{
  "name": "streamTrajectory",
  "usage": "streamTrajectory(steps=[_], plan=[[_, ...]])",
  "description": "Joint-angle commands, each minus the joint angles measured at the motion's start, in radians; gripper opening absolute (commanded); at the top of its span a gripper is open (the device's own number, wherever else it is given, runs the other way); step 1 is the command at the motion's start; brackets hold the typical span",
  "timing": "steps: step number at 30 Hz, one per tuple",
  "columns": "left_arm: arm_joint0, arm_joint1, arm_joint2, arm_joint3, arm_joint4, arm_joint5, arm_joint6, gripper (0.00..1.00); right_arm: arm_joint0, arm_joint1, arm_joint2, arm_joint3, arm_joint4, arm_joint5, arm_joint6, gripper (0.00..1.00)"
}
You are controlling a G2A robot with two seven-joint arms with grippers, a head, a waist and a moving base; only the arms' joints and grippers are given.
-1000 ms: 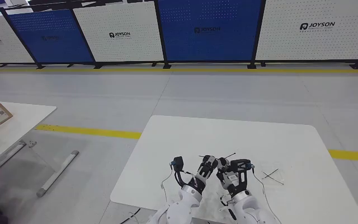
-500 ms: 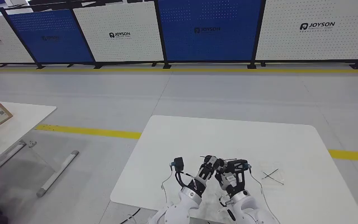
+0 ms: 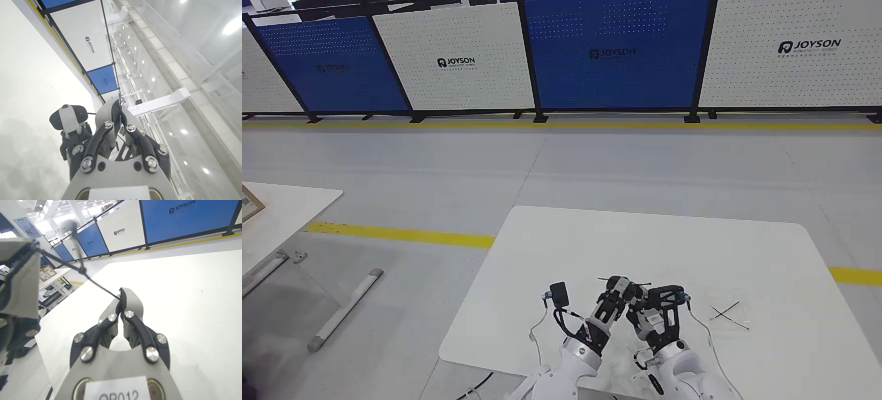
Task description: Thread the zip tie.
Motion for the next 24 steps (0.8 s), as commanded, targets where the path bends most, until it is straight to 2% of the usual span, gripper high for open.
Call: streamTrajectory(steps=[1, 9, 18, 19, 20, 21, 22, 24], plan=[[0.01, 0.002, 0.0, -0.01, 0.006, -0.006, -0.001, 0.0, 0.0, 0.0, 0.0, 0.001, 0.0, -0.001, 0.0, 0.0], [0.046, 0.008, -0.002, -0.051, 0.031, -0.031, 0.001, 0.0, 0.007, -0.002, -0.003, 0.013, 0.003, -0.009, -0.002, 0.0], [0.055, 0.011, -0.005, -0.067, 0.045, -0.035, 0.007, 0.0, 0.006, -0.002, -0.003, 0.017, 0.005, -0.016, -0.007, 0.0], [0.053, 0.011, -0.004, -0.064, 0.046, -0.034, 0.011, 0.0, 0.005, -0.002, -0.002, 0.016, 0.006, -0.018, -0.008, 0.22], [0.051, 0.01, -0.005, -0.061, 0.047, -0.03, 0.016, 0.0, 0.003, -0.002, 0.0, 0.015, 0.008, -0.019, -0.009, 0.35], [0.049, 0.01, -0.006, -0.058, 0.049, -0.025, 0.025, 0.0, 0.001, -0.001, 0.001, 0.013, 0.01, -0.021, -0.01, 0.65], [0.045, 0.009, -0.008, -0.054, 0.058, -0.02, 0.045, 0.0, -0.002, -0.001, 0.006, 0.009, 0.016, -0.023, -0.015, 1.0], [0.039, 0.007, -0.01, -0.045, 0.059, -0.01, 0.075, 0.0, -0.012, 0.0, 0.018, 0.0, 0.028, -0.019, -0.031, 1.0]])
